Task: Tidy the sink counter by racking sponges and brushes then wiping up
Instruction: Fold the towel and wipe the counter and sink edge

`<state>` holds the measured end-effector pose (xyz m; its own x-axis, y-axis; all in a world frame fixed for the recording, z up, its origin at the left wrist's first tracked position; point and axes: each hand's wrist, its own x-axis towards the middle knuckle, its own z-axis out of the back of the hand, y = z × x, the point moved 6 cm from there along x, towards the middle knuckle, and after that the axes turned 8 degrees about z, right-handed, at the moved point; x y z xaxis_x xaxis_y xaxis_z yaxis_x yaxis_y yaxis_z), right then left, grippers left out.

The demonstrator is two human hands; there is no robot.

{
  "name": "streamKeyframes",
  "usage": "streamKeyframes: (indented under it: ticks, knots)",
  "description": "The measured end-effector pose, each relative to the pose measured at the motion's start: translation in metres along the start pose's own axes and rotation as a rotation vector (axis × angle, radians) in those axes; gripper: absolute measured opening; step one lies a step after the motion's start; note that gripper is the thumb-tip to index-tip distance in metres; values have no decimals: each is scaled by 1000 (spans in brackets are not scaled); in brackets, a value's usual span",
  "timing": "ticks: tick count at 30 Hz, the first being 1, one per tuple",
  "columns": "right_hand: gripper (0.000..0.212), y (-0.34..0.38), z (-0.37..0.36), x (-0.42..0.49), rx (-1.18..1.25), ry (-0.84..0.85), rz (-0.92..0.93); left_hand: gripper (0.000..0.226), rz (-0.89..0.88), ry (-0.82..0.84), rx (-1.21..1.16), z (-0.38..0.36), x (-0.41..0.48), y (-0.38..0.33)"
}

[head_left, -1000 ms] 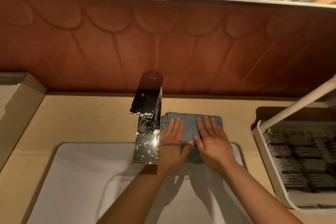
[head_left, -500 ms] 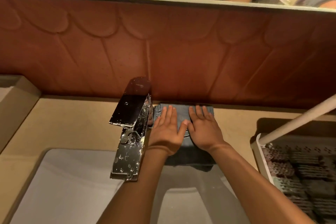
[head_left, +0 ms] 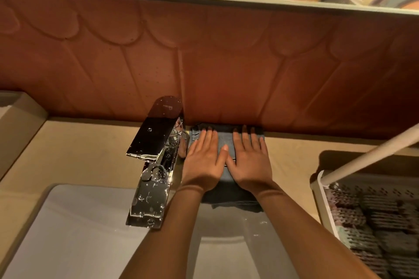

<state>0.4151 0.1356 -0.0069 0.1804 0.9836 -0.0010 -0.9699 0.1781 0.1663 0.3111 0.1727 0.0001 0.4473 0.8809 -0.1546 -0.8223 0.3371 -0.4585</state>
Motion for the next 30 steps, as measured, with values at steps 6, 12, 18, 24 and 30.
streamKeyframes:
  ticks: [6,12,18,24,30]
  knots:
    - [90,-26,2,-24,-15,43,-4,70,46,93,-16,-17,-15,-23]
    - [95,-57,6,-60,-62,126,-143,59,-8,181,-22,-38,-31,-58]
    - [94,-57,5,-90,-81,99,-222,46,8,120,-407,-30,-44,-61]
    - [92,-51,4,-112,-107,49,-243,21,139,-302,-797,-21,-112,-27]
    - [89,-45,4,-128,-138,43,-217,38,564,-149,-1088,-62,-133,10]
